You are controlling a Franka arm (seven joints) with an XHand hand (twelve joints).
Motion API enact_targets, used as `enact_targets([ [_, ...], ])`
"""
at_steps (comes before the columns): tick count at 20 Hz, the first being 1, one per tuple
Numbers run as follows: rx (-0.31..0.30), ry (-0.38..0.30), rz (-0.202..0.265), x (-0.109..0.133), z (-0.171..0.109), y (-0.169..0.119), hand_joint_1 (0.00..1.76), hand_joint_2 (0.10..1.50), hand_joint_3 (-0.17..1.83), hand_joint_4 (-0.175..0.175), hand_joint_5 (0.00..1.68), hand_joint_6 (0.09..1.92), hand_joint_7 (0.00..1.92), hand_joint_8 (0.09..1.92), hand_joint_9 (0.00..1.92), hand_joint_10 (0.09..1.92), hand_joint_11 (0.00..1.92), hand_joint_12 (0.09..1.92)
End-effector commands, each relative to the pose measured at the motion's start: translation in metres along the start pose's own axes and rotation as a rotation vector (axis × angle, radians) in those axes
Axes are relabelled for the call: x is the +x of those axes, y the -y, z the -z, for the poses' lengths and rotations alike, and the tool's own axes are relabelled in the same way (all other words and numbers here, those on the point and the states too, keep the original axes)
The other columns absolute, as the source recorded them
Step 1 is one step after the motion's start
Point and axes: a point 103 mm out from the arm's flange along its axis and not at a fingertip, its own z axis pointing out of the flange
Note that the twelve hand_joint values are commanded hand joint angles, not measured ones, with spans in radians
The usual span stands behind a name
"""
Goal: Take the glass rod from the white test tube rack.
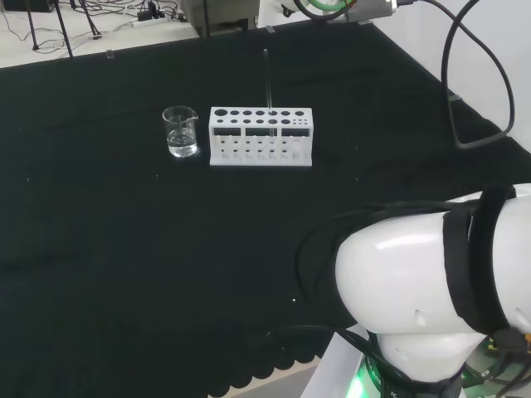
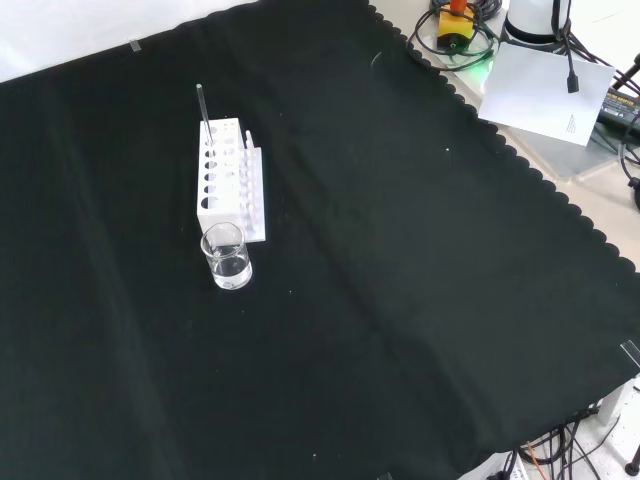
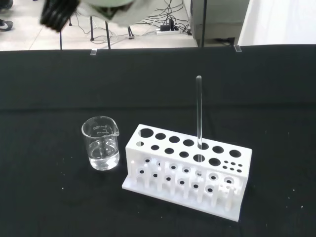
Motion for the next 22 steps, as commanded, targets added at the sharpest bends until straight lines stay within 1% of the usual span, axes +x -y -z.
enact_targets([
  [1,-0.01,-0.016,-0.011,-0.004,0.001,-0.004,0.86,0.73,0.77,-0.125,0.03,0.09,0.0,0.29,0.0,0.57,0.0,0.94],
  [2,-0.004,-0.032,-0.008,-0.005,0.002,-0.009,0.85,0.74,0.77,-0.125,0.03,0.09,0.0,0.31,0.0,0.6,0.0,0.97],
  [3,0.009,-0.052,-0.001,-0.009,0.001,-0.02,0.85,0.74,0.77,-0.125,0.03,0.09,0.0,0.33,0.0,0.62,0.0,0.99],
  [4,0.015,-0.057,0.007,-0.012,0.0,-0.033,0.84,0.74,0.77,-0.125,0.03,0.09,0.0,0.36,0.0,0.66,0.0,1.02],
  [6,0.008,-0.066,0.017,-0.013,-0.002,-0.053,0.83,0.74,0.77,-0.126,0.04,0.09,0.0,0.42,0.0,0.72,0.0,1.07],
  [9,-0.032,-0.07,0.018,-0.017,-0.002,-0.071,0.82,0.75,0.77,-0.128,0.05,0.09,0.0,0.49,0.0,0.79,0.0,1.12],
  [10,-0.034,-0.058,0.015,-0.019,-0.002,-0.077,0.81,0.75,0.77,-0.129,0.06,0.09,0.0,0.53,0.0,0.8,0.0,1.14],
  [11,-0.034,-0.055,0.024,-0.021,-0.004,-0.083,0.81,0.75,0.77,-0.13,0.06,0.09,0.0,0.57,0.01,0.82,0.0,1.15],
  [14,-0.032,-0.066,0.03,-0.029,-0.009,-0.102,0.8,0.75,0.77,-0.136,0.09,0.09,0.0,0.69,0.04,0.85,0.0,1.21],
  [17,-0.021,-0.079,0.034,-0.039,-0.018,-0.122,0.8,0.75,0.76,-0.138,0.1,0.09,0.0,0.75,0.06,0.87,0.0,1.25],
  [22,-0.005,-0.082,0.052,-0.054,-0.046,-0.151,0.75,0.76,0.76,-0.137,0.11,0.09,0.0,0.8,0.09,0.89,0.0,1.28],
])
